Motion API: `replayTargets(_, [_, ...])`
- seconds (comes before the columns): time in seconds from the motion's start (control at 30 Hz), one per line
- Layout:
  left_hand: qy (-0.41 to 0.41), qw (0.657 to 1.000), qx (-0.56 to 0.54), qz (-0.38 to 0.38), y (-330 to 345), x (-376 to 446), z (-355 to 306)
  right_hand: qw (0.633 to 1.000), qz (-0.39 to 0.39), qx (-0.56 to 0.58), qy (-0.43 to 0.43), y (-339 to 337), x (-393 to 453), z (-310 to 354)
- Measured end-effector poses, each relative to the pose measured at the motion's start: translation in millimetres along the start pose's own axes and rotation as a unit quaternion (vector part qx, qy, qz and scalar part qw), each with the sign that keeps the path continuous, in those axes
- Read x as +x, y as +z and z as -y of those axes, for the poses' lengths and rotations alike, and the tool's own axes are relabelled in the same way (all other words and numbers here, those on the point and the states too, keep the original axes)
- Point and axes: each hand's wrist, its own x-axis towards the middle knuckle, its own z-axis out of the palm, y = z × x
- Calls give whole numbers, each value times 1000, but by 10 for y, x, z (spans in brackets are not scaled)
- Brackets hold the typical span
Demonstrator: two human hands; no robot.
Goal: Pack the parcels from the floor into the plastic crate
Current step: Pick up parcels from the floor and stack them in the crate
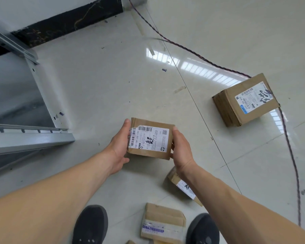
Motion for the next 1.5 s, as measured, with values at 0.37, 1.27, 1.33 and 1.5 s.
replayTargets(0.37, [-30,998,13,47,-247,-2658,-300,996,-61,56,40,-325,-2601,1149])
replayTargets(1.27, [209,976,-7,-59,-1311,-7948,799,964,138,-67,-218,-150,-7381,1813])
replayTargets(1.33, [218,973,-21,-66,-1448,-8118,957,959,152,-69,-227,-22,-7554,1740])
replayTargets(1.5, [226,968,-45,-95,-1940,-8391,1383,949,189,-94,-236,415,-7940,1509])
